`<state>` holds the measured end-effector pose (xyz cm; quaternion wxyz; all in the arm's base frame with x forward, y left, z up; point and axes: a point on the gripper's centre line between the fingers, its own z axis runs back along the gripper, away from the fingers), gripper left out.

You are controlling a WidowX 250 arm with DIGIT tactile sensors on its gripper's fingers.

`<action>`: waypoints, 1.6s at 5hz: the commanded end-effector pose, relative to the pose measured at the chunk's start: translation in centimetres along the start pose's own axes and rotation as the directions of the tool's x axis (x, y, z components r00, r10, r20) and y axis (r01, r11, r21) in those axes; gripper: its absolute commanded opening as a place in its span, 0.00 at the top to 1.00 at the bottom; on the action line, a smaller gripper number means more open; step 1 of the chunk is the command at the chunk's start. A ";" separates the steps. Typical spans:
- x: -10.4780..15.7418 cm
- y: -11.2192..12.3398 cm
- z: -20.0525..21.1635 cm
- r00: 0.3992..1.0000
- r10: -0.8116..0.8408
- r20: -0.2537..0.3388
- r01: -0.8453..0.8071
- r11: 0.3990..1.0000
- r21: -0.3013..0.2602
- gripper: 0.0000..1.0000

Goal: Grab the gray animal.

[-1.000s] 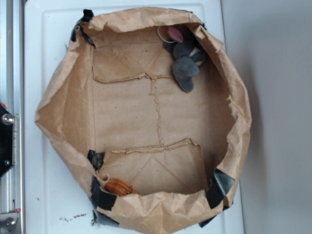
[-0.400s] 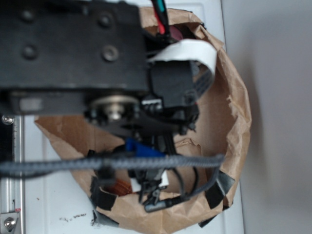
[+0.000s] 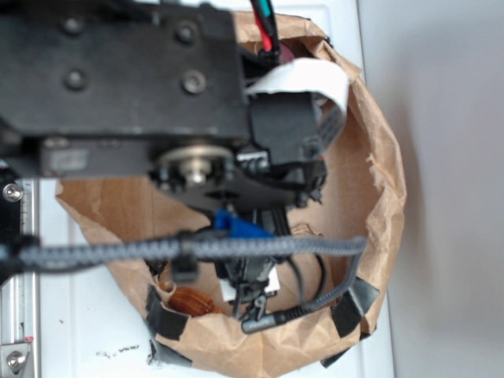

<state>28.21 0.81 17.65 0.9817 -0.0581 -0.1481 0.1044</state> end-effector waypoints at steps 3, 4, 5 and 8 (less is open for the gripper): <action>-1.6 2.8 0.7 0.928 0.271 0.257 -0.248 0.962 -0.117 0.00; -2.1 4.1 -0.2 0.883 0.396 0.251 -0.377 0.918 -0.124 0.00; -0.8 4.1 -0.9 0.871 0.438 0.221 -0.425 0.899 -0.108 0.00; 1.8 6.1 -4.3 0.770 0.596 0.226 -0.615 0.789 0.014 0.00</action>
